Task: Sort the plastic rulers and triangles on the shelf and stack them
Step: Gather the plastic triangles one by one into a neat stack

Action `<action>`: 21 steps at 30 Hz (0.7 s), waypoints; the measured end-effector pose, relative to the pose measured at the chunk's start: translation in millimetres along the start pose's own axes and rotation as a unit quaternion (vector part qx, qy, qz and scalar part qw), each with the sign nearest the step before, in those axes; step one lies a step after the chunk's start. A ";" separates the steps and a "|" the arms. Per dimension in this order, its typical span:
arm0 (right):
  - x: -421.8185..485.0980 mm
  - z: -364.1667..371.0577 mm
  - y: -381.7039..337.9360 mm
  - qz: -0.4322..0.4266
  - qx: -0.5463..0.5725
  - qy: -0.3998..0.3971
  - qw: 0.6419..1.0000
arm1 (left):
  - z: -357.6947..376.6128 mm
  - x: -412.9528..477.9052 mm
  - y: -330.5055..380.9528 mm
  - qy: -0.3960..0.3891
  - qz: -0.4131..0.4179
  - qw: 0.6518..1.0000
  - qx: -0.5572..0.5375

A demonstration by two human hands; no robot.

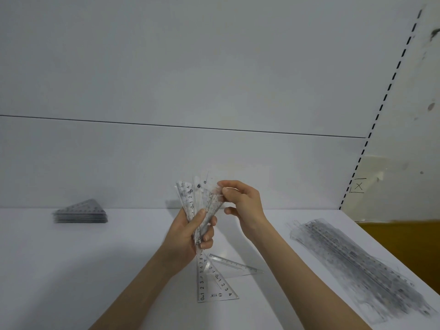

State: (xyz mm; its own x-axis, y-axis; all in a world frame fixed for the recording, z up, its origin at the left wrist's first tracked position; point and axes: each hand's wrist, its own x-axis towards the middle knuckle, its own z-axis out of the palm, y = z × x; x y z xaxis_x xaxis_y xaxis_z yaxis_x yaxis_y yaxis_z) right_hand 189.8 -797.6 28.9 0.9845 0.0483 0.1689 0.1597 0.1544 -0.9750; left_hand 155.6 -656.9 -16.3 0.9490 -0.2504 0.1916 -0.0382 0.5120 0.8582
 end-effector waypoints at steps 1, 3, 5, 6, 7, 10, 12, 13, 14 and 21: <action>0.3 0.1 0.4 0.001 0.002 -0.001 1.000 | -0.4 0.3 0.6 -0.002 -0.003 1.000 -0.007; 0.9 -0.3 1.1 -0.003 0.005 -0.006 1.000 | 0.3 -0.9 2.7 -0.008 -0.007 1.000 -0.018; 1.7 -2.2 0.5 -0.015 0.005 -0.006 1.000 | 0.2 -2.3 3.1 -0.004 -0.011 1.000 -0.018; 2.4 -3.6 -0.5 -0.024 0.002 -0.006 1.000 | -0.3 -3.0 3.0 0.002 -0.014 1.000 -0.015; 2.9 -5.1 -2.1 -0.035 -0.003 -0.010 0.999 | -1.1 -3.6 2.8 0.008 -0.020 1.000 -0.012; 4.0 -6.2 -6.7 -0.052 -0.030 -0.042 0.997 | -2.5 -5.1 1.3 -0.002 -0.028 1.000 -0.003; 4.9 -6.9 -9.4 -0.047 -0.053 -0.056 0.996 | -1.7 -5.4 0.4 -0.006 -0.028 1.000 0.002; 5.0 -7.4 -10.8 -0.042 -0.066 -0.063 0.995 | -1.2 -5.2 0.5 -0.004 -0.025 1.000 0.005; 4.9 -8.3 -12.2 -0.039 -0.081 -0.072 0.993 | -0.8 -4.6 0.3 -0.003 -0.022 1.000 0.006; 6.6 -11.5 -12.7 -0.010 -0.162 -0.108 0.981 | 0.6 -1.7 -0.8 0.004 -0.029 0.999 0.015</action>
State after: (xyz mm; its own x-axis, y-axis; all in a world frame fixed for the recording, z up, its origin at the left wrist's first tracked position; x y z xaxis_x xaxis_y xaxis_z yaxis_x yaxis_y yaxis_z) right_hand 195.2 -810.5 40.8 0.9479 0.2616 0.1817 0.2289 -0.1628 -0.9598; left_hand 153.9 -657.4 -17.1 0.9526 -0.2715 0.1375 0.0071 0.4716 0.8818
